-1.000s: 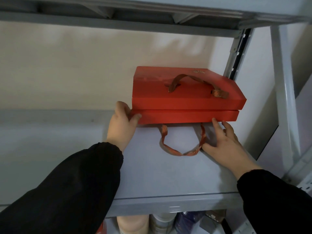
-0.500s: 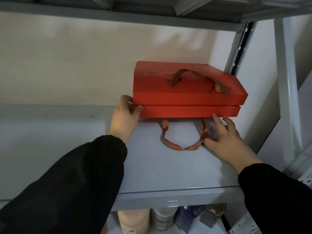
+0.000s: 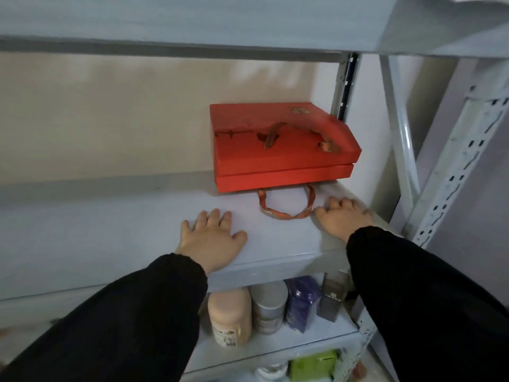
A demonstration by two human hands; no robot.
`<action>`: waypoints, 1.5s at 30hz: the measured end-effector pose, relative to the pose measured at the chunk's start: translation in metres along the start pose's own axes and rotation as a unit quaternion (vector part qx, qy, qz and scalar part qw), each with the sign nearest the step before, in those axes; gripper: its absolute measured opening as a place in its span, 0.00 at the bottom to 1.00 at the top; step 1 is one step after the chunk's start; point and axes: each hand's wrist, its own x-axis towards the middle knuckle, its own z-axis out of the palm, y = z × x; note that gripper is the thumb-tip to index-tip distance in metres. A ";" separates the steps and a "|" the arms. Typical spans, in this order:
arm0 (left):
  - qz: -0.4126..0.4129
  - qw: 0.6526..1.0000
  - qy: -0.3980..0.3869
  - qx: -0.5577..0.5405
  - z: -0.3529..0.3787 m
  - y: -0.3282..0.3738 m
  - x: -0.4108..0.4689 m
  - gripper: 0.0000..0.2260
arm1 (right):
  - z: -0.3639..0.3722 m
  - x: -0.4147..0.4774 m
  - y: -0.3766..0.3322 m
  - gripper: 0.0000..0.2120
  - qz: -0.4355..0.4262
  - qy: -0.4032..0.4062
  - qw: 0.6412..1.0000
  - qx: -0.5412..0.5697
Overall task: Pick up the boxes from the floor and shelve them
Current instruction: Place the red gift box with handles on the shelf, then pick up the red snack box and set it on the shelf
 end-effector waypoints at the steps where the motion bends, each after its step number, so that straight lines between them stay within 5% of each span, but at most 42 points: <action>1: 0.009 1.000 -0.006 0.005 0.000 0.004 -0.007 0.33 | -0.001 -0.013 -0.003 0.31 -0.002 -0.008 1.000 0.000; 4: 0.074 0.996 0.054 -0.003 -0.001 0.016 -0.032 0.31 | 0.000 -0.060 -0.013 0.24 -0.017 0.000 1.000 0.011; 6: 0.162 0.979 0.122 -0.021 0.003 0.021 -0.052 0.25 | 0.015 -0.101 -0.023 0.21 -0.031 0.083 0.994 0.058; 8: 0.243 0.958 0.151 -0.003 0.016 0.023 -0.073 0.26 | 0.041 -0.148 -0.034 0.24 -0.079 0.176 0.971 0.138; 10: 0.286 0.946 0.135 0.073 0.032 0.025 -0.093 0.32 | 0.068 -0.188 -0.037 0.31 -0.111 0.179 0.966 0.153; 12: 0.323 0.929 0.125 0.129 0.046 0.024 -0.110 0.29 | 0.086 -0.217 -0.029 0.32 -0.078 0.095 0.986 0.113; 15: 0.392 0.906 0.070 0.140 0.071 0.026 -0.125 0.15 | 0.101 -0.259 -0.016 0.23 0.007 -0.219 0.976 -0.011; 17: 0.369 0.913 -0.104 0.137 0.092 0.031 -0.130 0.14 | 0.113 -0.287 -0.003 0.24 0.039 -0.353 0.930 -0.098; 19: 0.336 0.877 -0.279 0.199 0.120 0.038 -0.138 0.19 | 0.133 -0.310 0.014 0.21 0.041 -0.375 0.918 -0.122; 21: 0.331 0.833 -0.369 0.245 0.154 0.050 -0.151 0.22 | 0.163 -0.326 0.034 0.23 0.036 -0.356 0.930 -0.083; 27: 0.364 0.839 -0.394 0.089 0.278 0.073 -0.178 0.15 | 0.296 -0.332 0.088 0.22 0.017 -0.368 0.930 -0.005; 34: 0.289 0.810 -0.495 0.127 0.465 0.046 -0.192 0.17 | 0.474 -0.361 0.126 0.19 -0.010 -0.415 0.909 0.047; 39: 0.285 0.769 -0.540 0.187 0.589 0.009 -0.203 0.17 | 0.586 -0.403 0.146 0.07 0.016 -0.506 0.857 0.097; 45: 0.273 0.760 -0.549 0.217 0.751 -0.024 -0.193 0.18 | 0.735 -0.433 0.178 0.14 0.120 -0.503 0.854 0.059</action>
